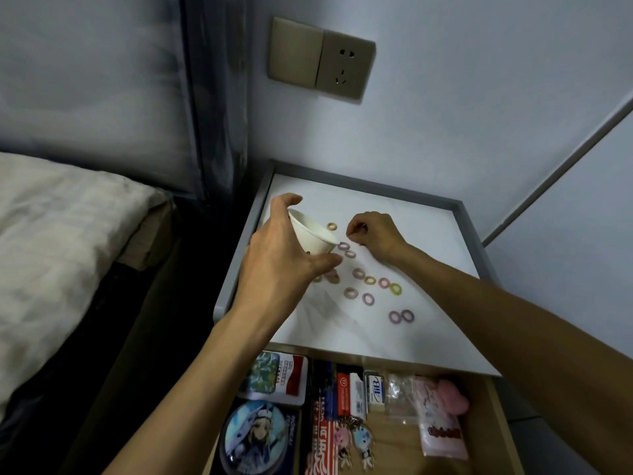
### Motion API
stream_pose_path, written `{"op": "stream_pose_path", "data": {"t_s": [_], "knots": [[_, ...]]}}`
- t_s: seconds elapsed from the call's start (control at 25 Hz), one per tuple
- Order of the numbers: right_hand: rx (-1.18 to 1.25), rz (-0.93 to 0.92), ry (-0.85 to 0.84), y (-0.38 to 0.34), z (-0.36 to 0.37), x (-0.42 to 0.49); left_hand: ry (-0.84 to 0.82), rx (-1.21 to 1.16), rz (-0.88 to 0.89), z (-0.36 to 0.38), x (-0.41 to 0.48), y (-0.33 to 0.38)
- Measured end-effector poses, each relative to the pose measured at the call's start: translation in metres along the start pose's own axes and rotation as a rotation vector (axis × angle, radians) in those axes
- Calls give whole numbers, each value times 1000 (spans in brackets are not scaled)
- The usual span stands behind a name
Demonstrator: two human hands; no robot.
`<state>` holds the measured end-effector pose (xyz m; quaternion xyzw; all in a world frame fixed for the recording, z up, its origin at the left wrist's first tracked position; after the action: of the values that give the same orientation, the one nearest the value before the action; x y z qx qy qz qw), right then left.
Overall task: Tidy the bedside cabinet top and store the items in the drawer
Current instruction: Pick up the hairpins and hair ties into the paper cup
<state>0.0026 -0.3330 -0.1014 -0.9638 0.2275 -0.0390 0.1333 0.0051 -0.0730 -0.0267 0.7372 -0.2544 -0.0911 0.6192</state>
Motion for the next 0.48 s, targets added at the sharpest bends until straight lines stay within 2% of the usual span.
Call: {"op": "stream_pose_path", "data": {"t_s": [0.16, 0.24, 0.36, 0.48], "knots": [[-207, 21, -146, -6, -12, 1, -15, 10, 2, 2, 0, 3], [-223, 47, -161, -7, -24, -3, -29, 11, 4, 2, -1, 5], [111, 59, -51, -23, -57, -16, -37, 13, 14, 3, -2, 5], [489, -105, -42, -67, -95, -44, -53, 34, 8, 6, -3, 4]]}}
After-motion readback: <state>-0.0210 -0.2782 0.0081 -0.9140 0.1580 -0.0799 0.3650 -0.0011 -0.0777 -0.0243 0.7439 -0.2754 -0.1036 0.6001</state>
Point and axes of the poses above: each hand's wrist, its own x-axis towards the middle knuckle, its own z-axis out of the palm, y = z × x, the point moved 2 cm from there along x, towards the middle knuckle, and after that the axes turned 14 degrees about -x, right-handed, at the moved point
